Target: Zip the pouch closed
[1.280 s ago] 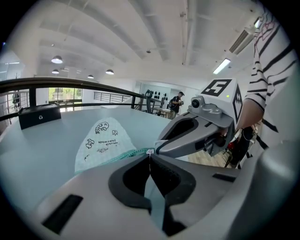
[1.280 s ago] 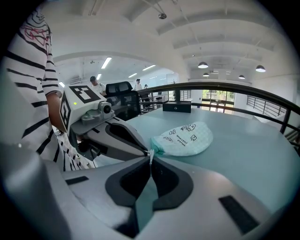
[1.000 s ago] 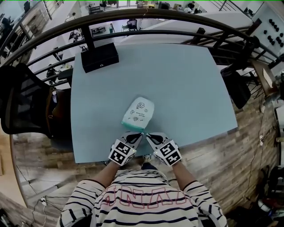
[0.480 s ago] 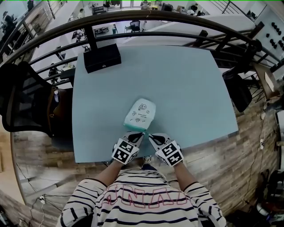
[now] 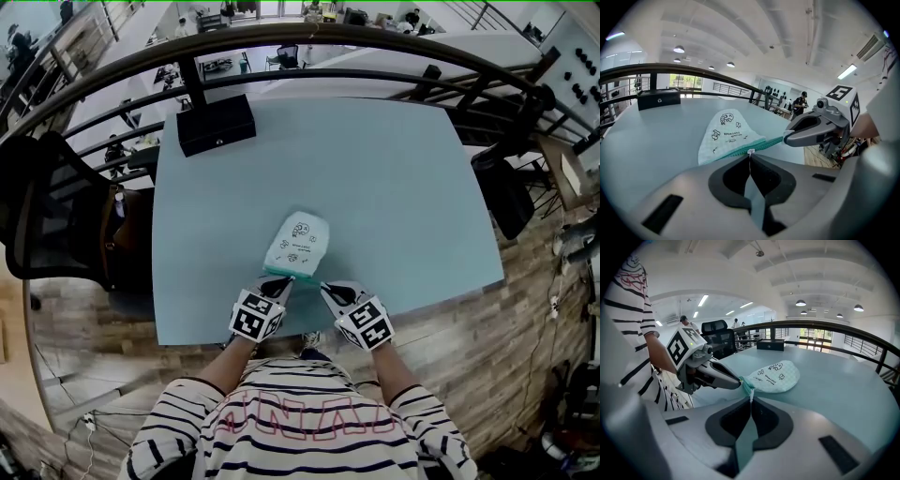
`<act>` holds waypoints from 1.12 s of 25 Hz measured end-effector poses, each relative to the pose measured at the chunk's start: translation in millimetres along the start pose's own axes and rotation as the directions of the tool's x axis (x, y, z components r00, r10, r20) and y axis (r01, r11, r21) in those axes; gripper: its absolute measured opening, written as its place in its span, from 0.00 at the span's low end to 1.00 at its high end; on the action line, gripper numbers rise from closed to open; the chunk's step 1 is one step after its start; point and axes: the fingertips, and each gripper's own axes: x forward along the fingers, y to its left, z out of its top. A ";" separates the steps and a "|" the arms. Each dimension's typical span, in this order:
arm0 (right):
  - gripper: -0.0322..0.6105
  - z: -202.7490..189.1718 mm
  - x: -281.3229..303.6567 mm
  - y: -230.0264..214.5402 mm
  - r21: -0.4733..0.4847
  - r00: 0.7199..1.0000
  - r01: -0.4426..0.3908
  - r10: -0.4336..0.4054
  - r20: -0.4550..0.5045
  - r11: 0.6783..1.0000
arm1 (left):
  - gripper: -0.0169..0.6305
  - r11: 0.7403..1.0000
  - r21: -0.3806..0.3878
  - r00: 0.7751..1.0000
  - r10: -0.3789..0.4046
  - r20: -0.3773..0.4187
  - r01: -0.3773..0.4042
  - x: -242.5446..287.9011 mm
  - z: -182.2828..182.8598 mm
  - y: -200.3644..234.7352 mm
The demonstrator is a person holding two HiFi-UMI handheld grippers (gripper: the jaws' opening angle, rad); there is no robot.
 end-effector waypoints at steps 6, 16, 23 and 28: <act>0.11 -2.2 -1.1 -2.5 0.026 1.000 0.008 -0.008 0.005 1.000 | 0.07 0.998 -0.025 0.998 0.059 -0.013 -0.059 -0.8 -3.5 19.5; 0.11 -0.1 10.7 -2.9 0.073 1.000 0.012 -0.013 0.013 0.997 | 0.07 0.994 -0.026 0.994 0.110 -0.031 -0.110 -2.7 -4.1 53.0; 0.11 1.6 18.4 -4.7 0.102 1.000 0.007 -0.008 0.014 0.995 | 0.07 0.989 -0.041 0.989 0.138 -0.050 -0.140 -3.1 -4.9 73.6; 0.11 -2.0 20.8 -9.2 0.113 1.000 0.016 -0.016 -0.003 0.994 | 0.07 0.984 -0.057 0.984 0.165 -0.067 -0.169 -2.6 -6.6 86.0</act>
